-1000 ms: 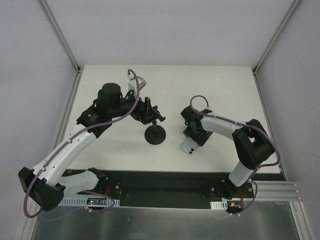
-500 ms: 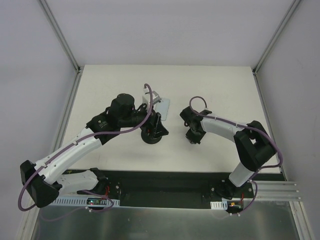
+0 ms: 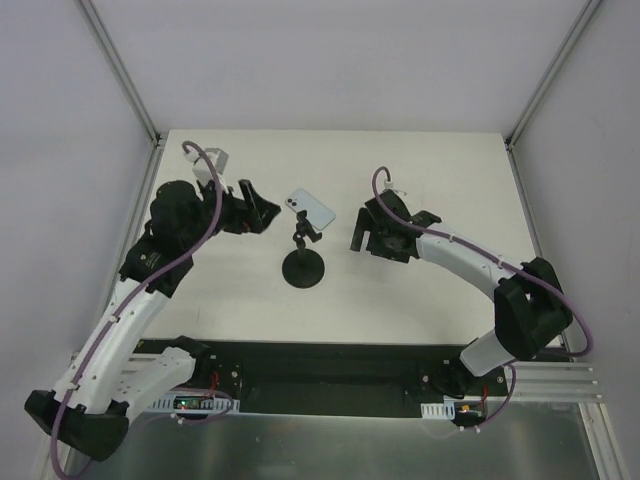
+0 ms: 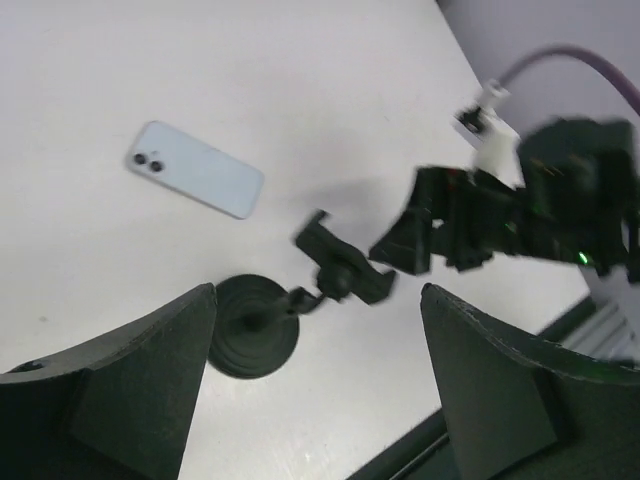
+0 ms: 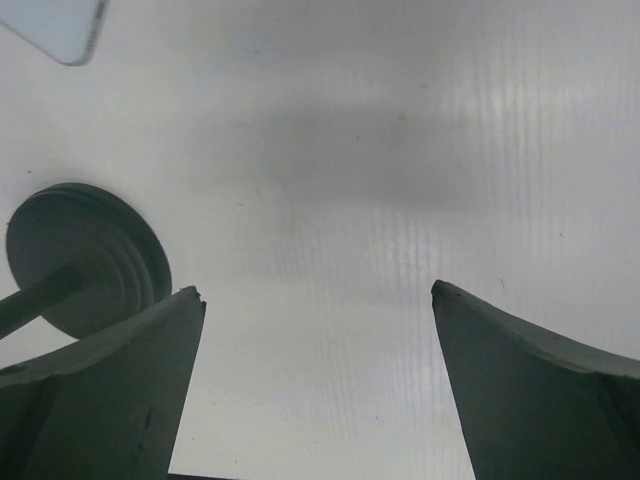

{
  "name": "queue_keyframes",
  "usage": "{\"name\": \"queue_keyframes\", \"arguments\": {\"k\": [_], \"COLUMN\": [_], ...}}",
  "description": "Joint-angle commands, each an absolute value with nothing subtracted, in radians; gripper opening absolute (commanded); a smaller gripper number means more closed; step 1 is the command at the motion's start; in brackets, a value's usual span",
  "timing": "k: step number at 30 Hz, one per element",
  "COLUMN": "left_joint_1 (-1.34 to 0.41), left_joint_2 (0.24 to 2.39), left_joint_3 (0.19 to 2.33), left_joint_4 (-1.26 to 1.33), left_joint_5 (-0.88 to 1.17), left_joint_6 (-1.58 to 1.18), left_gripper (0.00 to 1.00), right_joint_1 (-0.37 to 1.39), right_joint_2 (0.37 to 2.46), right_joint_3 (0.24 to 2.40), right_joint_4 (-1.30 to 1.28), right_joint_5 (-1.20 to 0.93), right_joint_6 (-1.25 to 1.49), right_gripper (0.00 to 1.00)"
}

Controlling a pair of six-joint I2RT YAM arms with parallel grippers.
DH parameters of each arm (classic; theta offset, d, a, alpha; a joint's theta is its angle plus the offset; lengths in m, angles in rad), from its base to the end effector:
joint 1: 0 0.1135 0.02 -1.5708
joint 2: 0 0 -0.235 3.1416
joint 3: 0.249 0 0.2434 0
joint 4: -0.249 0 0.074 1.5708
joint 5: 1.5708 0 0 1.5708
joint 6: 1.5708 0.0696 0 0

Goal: Place the phone on the phone stand

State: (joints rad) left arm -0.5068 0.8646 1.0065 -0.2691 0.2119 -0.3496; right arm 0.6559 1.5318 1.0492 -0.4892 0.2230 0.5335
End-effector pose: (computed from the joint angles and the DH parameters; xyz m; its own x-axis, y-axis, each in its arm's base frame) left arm 0.1970 -0.1261 0.3670 -0.3292 -0.2002 -0.9228 0.5792 0.7290 -0.3648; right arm 0.2690 0.1876 0.1748 -0.8158 -0.0020 -0.5784 -0.0942 0.9871 0.1295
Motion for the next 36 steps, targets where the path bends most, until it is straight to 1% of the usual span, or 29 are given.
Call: {"name": "queue_keyframes", "arguments": {"k": [1, 2, 4, 5, 6, 8, 9, 10, 11, 12, 15, 16, 19, 21, 22, 23, 27, 30, 33, 36], "left_joint_1": [-0.221, -0.168, -0.07, -0.051, -0.042, -0.035, -0.034, -0.031, -0.028, -0.026, -0.032, -0.04, -0.063, -0.064, -0.064, -0.063, -0.084, -0.09, -0.101, -0.132], "left_joint_2": [0.975, 1.003, 1.113, 1.159, 1.26, 1.369, 1.481, 1.536, 1.59, 1.68, 1.806, 1.83, 1.92, 2.004, 2.029, 2.052, 2.153, 2.222, 2.287, 2.321], "left_joint_3": [1.04, 1.04, 1.031, 1.032, 1.043, 1.109, 1.139, 1.194, 1.221, 1.239, 1.281, 1.296, 1.354, 1.422, 1.439, 1.454, 1.561, 1.615, 1.65, 1.675], "left_joint_4": [-0.25, -0.233, -0.136, -0.097, -0.069, -0.026, -0.025, -0.025, -0.025, -0.025, -0.017, -0.011, -0.002, -0.003, -0.003, -0.003, -0.003, -0.003, -0.005, -0.005], "left_joint_5": [0.375, 0.414, 0.515, 0.538, 0.549, 0.531, 0.523, 0.522, 0.534, 0.538, 0.528, 0.517, 0.465, 0.448, 0.443, 0.448, 0.419, 0.413, 0.451, 0.475], "left_joint_6": [-0.576, -0.674, -0.765, -0.835, -0.86, -0.877, -0.879, -0.887, -0.911, -0.922, -0.982, -0.983, -0.962, -0.948, -0.959, -0.971, -0.954, -0.977, -1.022, -1.016], "left_gripper": [0.82, 0.82, 0.82, 0.8, 0.75, 0.69, 0.63, 0.59, 0.5, 0.36, 0.37, 0.41, 0.47, 0.45, 0.45, 0.45, 0.46, 0.43, 0.41, 0.4], "right_joint_1": [0.632, 0.623, 0.595, 0.585, 0.56, 0.54, 0.523, 0.519, 0.515, 0.515, 0.508, 0.503, 0.495, 0.491, 0.491, 0.488, 0.479, 0.469, 0.468, 0.469], "right_joint_2": [1.548, 1.578, 1.649, 1.676, 1.707, 1.785, 1.808, 1.843, 1.859, 1.874, 1.959, 2.017, 2.133, 2.187, 2.228, 2.243, 2.264, 2.279, 2.29, 2.283], "right_joint_3": [1.138, 1.179, 1.242, 1.276, 1.357, 1.425, 1.487, 1.509, 1.529, 1.554, 1.61, 1.681, 1.797, 1.856, 1.893, 1.901, 1.867, 1.845, 1.838, 1.79], "right_joint_4": [-0.382, -0.364, -0.365, -0.382, -0.4, -0.428, -0.436, -0.434, -0.417, -0.398, -0.333, -0.331, -0.31, -0.298, -0.284, -0.273, -0.193, -0.138, -0.132, -0.123], "right_joint_5": [0.121, 0.109, 0.08, 0.068, 0.046, 0.009, -0.05, -0.073, -0.099, -0.129, -0.176, -0.192, -0.221, -0.26, -0.267, -0.275, -0.262, -0.303, -0.357, -0.386], "right_joint_6": [0.316, 0.287, 0.194, 0.169, 0.155, 0.143, 0.147, 0.155, 0.155, 0.156, 0.14, 0.141, 0.169, 0.21, 0.227, 0.242, 0.322, 0.353, 0.354, 0.341], "right_gripper": [1.0, 0.97, 0.96, 0.97, 0.97, 0.97, 0.97, 0.97, 0.97, 0.97, 0.97, 0.96, 0.97, 0.99, 0.96, 0.92, 0.85, 0.8, 0.79, 0.8]}}
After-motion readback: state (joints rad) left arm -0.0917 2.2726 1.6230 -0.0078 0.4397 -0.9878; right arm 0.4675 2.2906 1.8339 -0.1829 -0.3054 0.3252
